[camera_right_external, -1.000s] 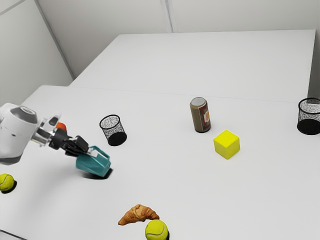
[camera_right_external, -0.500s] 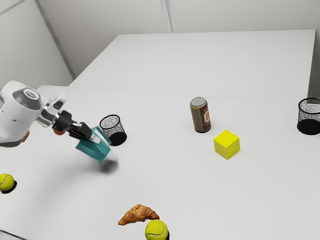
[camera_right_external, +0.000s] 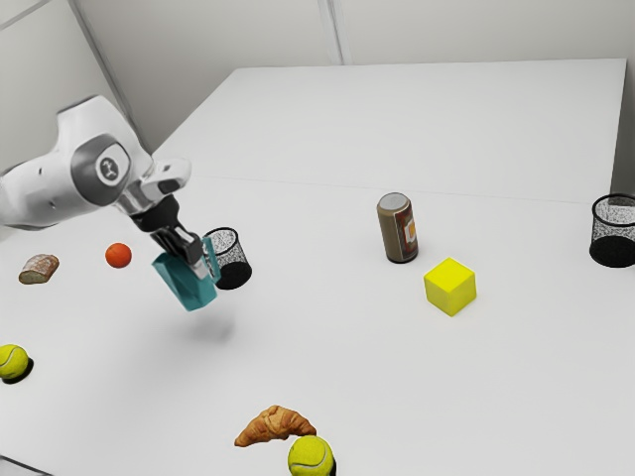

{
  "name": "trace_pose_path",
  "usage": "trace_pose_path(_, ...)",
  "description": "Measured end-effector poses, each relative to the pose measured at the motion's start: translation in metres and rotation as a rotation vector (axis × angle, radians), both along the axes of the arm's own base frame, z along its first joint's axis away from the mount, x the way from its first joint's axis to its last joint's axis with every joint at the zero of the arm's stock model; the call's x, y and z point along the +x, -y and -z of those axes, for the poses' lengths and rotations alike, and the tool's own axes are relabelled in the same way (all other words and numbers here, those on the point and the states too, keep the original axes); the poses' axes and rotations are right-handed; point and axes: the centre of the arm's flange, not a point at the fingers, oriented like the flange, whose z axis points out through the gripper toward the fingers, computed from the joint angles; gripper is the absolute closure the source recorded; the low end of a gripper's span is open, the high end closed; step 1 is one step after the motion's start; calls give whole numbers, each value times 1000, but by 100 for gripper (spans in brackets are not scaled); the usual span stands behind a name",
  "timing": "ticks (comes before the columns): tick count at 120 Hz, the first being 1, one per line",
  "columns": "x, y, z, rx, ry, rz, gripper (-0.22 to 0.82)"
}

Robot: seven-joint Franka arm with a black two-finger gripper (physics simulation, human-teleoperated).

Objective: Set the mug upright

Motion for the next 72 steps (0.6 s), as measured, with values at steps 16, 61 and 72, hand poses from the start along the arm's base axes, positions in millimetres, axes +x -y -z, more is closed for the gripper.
trace_pose_path(16,-5,10,6,76,13,-45,74)
trace_pose_path(61,-15,26,41,170,90,-169,73)
trace_pose_path(72,-17,28,48,182,102,-192,74)
